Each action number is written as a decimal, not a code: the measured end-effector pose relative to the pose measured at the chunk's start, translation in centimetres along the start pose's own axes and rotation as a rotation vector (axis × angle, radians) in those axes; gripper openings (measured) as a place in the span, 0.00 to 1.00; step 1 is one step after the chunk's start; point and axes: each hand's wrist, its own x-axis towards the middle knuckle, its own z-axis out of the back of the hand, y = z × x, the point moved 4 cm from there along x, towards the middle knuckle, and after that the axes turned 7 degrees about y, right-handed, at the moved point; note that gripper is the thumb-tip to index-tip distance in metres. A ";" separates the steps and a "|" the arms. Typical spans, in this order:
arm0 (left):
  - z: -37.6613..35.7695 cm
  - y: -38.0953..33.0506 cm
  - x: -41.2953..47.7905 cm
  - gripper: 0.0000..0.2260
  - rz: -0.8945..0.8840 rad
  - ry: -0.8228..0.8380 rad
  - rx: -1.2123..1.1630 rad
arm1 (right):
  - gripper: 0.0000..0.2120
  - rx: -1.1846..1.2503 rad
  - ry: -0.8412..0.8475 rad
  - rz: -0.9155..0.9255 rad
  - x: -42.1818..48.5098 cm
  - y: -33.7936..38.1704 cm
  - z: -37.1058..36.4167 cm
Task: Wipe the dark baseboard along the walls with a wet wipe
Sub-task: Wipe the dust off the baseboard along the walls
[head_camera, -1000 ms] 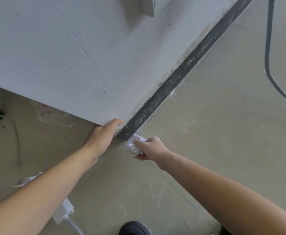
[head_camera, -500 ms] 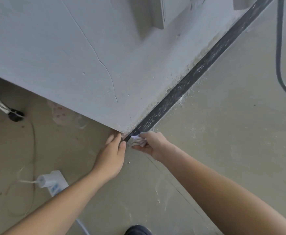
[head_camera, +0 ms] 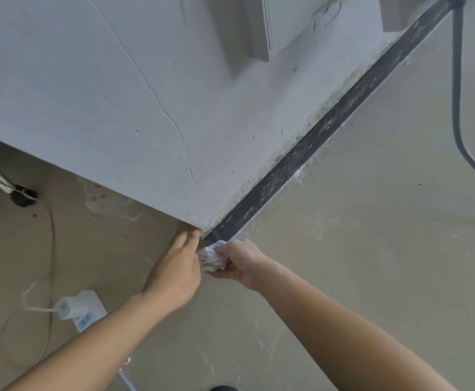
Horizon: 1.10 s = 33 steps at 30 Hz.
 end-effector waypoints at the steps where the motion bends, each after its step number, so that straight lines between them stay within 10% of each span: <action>1: 0.0 0.1 0.0 0.26 0.000 0.005 -0.002 | 0.06 0.038 0.010 0.005 0.0 0.5 -0.2; 10: -0.2 0.8 0.1 0.28 -0.020 0.004 0.065 | 0.09 0.417 -0.036 0.393 -4.4 9.3 7.0; 18: 0.0 -0.1 -0.4 0.31 0.006 0.005 0.099 | 0.08 -0.063 0.007 0.003 0.2 -0.9 2.3; 33: -0.6 0.3 -0.3 0.31 0.033 0.031 0.149 | 0.15 0.400 -0.336 0.427 -1.5 8.7 10.2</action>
